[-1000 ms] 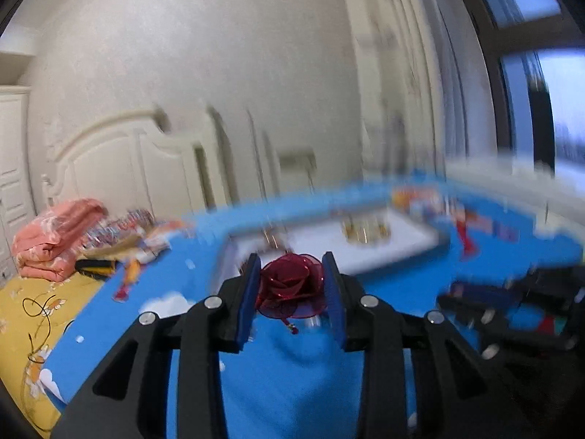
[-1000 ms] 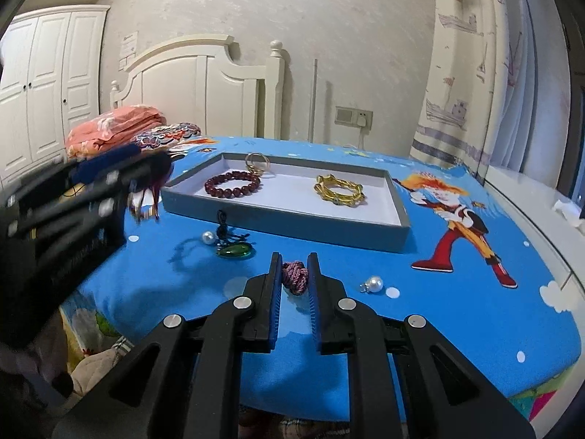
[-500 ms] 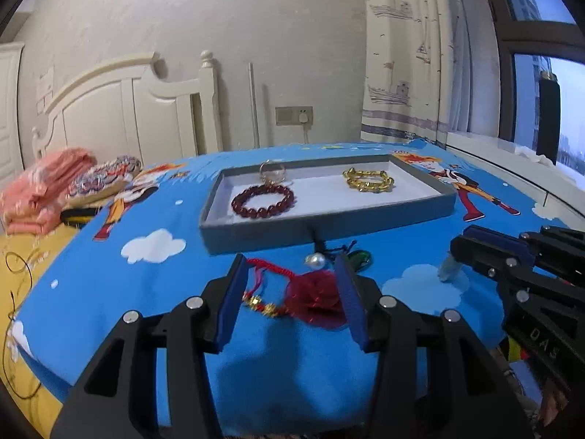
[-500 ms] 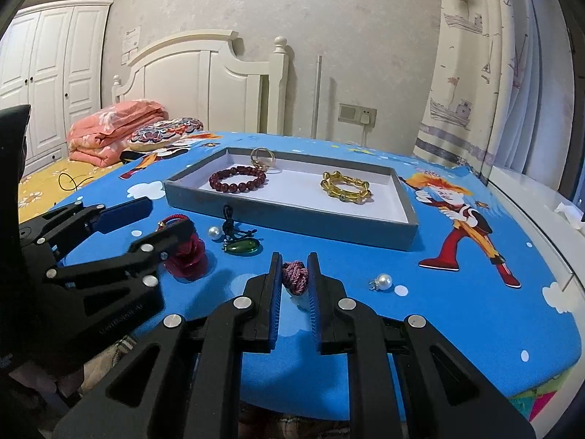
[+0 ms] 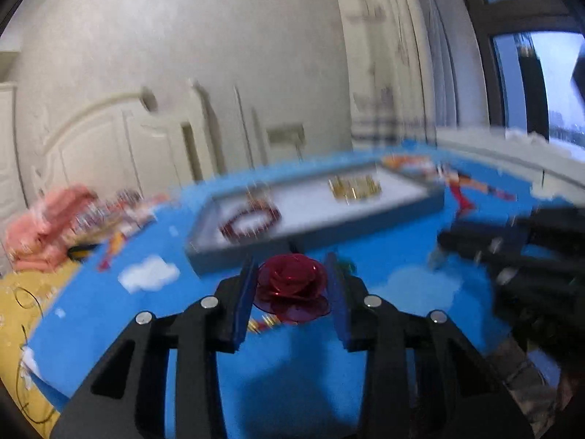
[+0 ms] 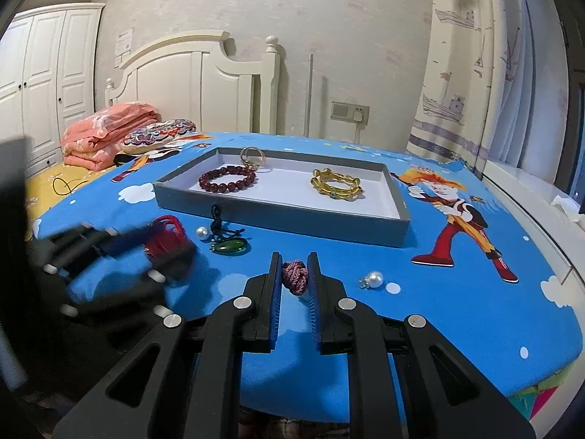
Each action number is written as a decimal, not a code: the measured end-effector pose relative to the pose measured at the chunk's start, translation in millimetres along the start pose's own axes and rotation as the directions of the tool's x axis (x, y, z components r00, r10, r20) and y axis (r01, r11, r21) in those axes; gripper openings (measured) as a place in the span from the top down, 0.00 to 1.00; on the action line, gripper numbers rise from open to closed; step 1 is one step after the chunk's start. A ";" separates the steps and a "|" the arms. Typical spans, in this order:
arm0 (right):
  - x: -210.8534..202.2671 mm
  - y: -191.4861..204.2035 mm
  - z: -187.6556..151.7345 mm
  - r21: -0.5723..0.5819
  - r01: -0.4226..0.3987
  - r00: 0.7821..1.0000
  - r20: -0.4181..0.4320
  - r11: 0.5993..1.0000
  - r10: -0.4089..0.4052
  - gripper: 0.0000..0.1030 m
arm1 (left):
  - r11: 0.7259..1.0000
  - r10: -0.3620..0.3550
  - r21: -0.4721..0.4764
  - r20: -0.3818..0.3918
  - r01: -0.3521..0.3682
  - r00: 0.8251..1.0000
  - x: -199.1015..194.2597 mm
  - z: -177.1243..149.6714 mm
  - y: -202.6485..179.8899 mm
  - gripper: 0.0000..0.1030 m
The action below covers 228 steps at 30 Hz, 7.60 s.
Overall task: Organize jewelry
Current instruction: 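Carry the rose hair tie and pink tassel over the white tray with both tools, then open both tools to drop the rose hair tie and tassel into the tray, then withdraw both open tools from the tray toward the remaining jewelry, then grasp the red gold-bead string bracelet with the left tool while the right grasps the green pendant, then carry the string bracelet and green pendant over the white tray with both tools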
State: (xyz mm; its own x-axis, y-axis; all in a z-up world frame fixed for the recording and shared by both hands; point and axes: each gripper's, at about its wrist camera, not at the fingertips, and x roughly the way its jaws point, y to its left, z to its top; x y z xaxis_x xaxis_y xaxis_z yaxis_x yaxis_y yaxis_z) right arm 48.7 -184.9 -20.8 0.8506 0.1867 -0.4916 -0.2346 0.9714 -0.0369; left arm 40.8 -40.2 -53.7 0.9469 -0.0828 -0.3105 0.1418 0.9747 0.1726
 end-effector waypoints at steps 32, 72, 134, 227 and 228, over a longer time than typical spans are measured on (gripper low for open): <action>-12.4 4.3 29.4 -0.011 -0.006 0.997 0.073 1.000 0.007 0.87 | 0.996 -0.023 -0.085 -0.104 0.014 0.994 3.5 17.9 14.5 0.64; 104.6 -36.4 127.5 0.016 0.019 1.000 -0.008 1.000 -0.019 0.87 | 0.985 0.034 -0.157 -0.253 -0.075 0.967 166.9 103.3 43.5 0.63; 22.6 5.6 -11.0 0.031 -0.078 0.989 -0.126 0.996 0.082 0.45 | 0.973 0.092 -0.183 -0.261 -0.143 0.961 37.1 -12.6 65.1 0.05; -23.4 8.8 20.3 -0.012 -0.114 0.993 0.016 0.993 0.114 0.93 | 0.995 -0.060 -0.090 -0.116 0.049 0.991 -20.1 9.1 15.3 0.90; -24.8 8.7 20.9 -0.012 -0.113 0.993 0.021 0.994 0.113 0.93 | 0.995 -0.054 -0.092 -0.112 0.044 0.992 -21.5 10.2 14.9 0.90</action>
State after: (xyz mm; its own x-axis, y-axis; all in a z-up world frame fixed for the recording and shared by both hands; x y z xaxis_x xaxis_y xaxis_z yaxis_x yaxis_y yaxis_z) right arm 35.4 -178.0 9.2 0.8286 0.2982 -0.4738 -0.3342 0.9425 0.0087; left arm 25.5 -26.0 -34.9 0.8998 -0.1117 -0.4218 0.1562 0.9851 0.0723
